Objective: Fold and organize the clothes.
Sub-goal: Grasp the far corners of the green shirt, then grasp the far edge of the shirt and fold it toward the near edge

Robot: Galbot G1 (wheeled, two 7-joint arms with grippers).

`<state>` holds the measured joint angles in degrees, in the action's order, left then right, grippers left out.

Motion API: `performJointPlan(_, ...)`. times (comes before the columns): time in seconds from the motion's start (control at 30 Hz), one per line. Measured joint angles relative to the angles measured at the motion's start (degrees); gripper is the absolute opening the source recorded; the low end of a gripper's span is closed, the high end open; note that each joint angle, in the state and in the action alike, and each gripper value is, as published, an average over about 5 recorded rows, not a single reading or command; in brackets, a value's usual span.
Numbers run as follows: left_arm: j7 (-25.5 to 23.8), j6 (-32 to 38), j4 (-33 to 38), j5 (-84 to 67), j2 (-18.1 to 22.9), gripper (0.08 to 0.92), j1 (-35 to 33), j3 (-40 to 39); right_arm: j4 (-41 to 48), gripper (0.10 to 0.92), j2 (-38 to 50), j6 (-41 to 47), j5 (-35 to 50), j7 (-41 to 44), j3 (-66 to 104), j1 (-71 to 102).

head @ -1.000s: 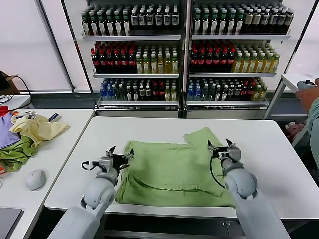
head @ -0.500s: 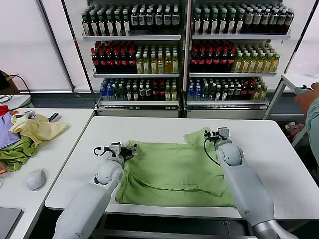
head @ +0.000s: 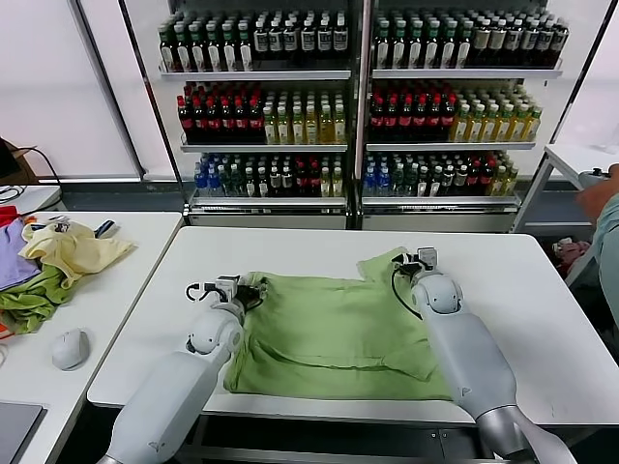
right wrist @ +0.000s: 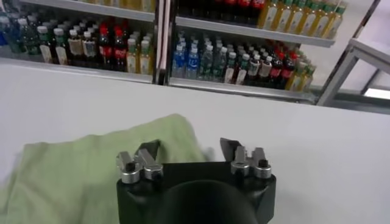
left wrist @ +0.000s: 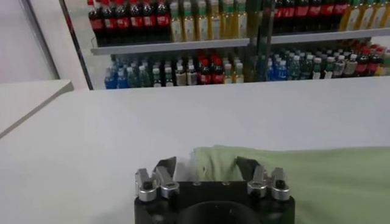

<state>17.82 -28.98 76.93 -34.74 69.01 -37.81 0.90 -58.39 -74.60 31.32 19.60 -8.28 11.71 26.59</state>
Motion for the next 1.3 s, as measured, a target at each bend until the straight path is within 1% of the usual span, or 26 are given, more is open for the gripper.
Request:
performJointPlan(0.3, -1.0, 1.6, 1.5, -1.4, -0.9, 0.290, -1.3, 0.2, -1.1, 0.301, 1.1, 0.1, 2.3, 1.7, 0.1, 1.2)
performJointPlan(0.43, -1.0, 3.0, 2.6, -2.4, -1.6, 0.170, -2.3, 0.9, -3.5, 0.189, 1.7, -0.5, 3.8, 1.9, 0.4, 2.6)
performJointPlan(0.53, -1.1, 4.1, 4.0, -3.1, -2.3, 0.107, -3.1, 1.5, -6.2, 0.127, 2.4, -1.1, 5.2, 1.9, 0.9, 4.1)
performJointPlan(0.63, -1.2, 5.3, 5.8, -3.9, -3.1, 0.091, -4.1, 2.3, -9.6, 0.114, 3.2, -1.5, 6.7, 1.8, 1.6, 5.8)
performJointPlan(0.87, -1.3, 6.9, 12.0, -5.5, -5.0, 0.091, -7.2, 3.9, -19.1, 0.114, 5.2, -1.9, 9.7, 1.0, 3.5, 10.1)
performJointPlan(1.1, -2.0, 7.3, 19.4, -6.4, -7.1, 0.091, -11.4, 5.6, -28.7, 0.114, 6.9, -1.4, 11.1, 0.3, 5.6, 14.5)
performJointPlan(1.3, -2.7, 7.3, 24.4, -6.9, -9.0, 0.091, -15.3, 6.8, -36.4, 0.114, 8.4, -0.5, 11.8, -0.2, 8.3, 19.4)
